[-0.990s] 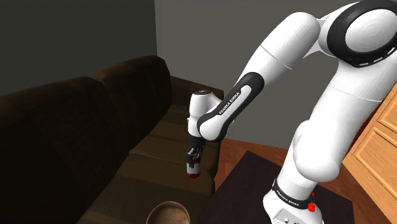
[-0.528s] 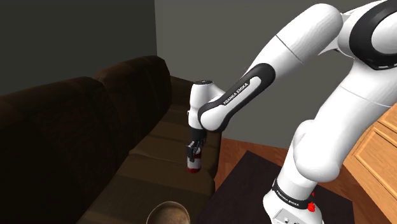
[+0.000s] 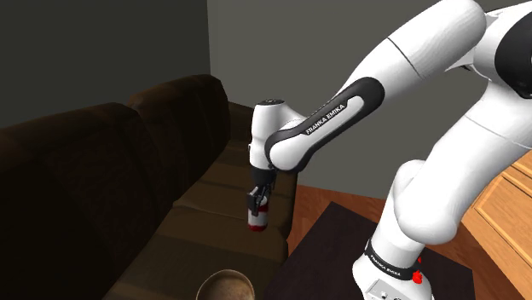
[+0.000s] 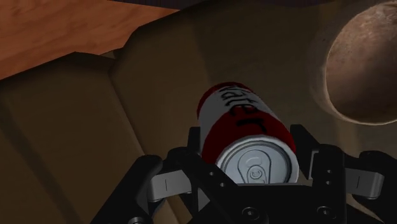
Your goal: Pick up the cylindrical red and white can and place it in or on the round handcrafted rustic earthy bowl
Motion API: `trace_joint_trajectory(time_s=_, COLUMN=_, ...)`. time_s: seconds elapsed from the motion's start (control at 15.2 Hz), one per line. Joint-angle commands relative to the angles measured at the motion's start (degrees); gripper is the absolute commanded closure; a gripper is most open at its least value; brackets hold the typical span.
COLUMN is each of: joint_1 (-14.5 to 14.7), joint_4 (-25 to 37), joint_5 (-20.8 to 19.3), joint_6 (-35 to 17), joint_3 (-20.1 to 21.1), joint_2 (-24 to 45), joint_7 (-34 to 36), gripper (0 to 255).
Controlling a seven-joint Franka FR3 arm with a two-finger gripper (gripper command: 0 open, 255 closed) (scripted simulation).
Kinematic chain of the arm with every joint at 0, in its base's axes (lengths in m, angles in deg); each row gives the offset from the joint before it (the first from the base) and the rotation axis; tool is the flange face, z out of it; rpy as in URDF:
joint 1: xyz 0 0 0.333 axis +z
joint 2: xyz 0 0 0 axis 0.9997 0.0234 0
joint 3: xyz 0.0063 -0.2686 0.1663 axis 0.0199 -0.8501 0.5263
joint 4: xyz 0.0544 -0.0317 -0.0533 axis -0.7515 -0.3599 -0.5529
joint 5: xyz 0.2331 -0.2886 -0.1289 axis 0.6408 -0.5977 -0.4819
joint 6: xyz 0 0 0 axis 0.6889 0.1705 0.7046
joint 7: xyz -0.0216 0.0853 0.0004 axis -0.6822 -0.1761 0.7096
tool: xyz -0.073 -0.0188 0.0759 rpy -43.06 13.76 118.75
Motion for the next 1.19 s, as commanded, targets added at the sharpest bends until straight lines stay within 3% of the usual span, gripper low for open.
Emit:
trace_joint_trajectory(time_s=0.0, joint_1=1.59, joint_4=0.57, joint_5=0.82, joint_6=0.69, joint_3=2.10, joint_2=-0.32, joint_7=3.11, gripper=255)
trace_joint_trajectory(time_s=0.66, joint_1=8.33, joint_4=6.53, joint_5=2.83, joint_6=2.46, joint_3=13.05, joint_2=2.72, joint_7=19.50, gripper=255)
trace_joint_trajectory(time_s=0.92, joint_1=10.12, joint_4=10.92, joint_5=1.65, joint_6=3.23, joint_3=17.38, joint_2=5.97, joint_7=26.81, gripper=255)
trace_joint_trajectory(time_s=1.12, joint_1=9.91, joint_4=10.07, joint_5=0.79, joint_6=0.52, joint_3=17.76, joint_2=7.96, joint_7=27.44, gripper=255)
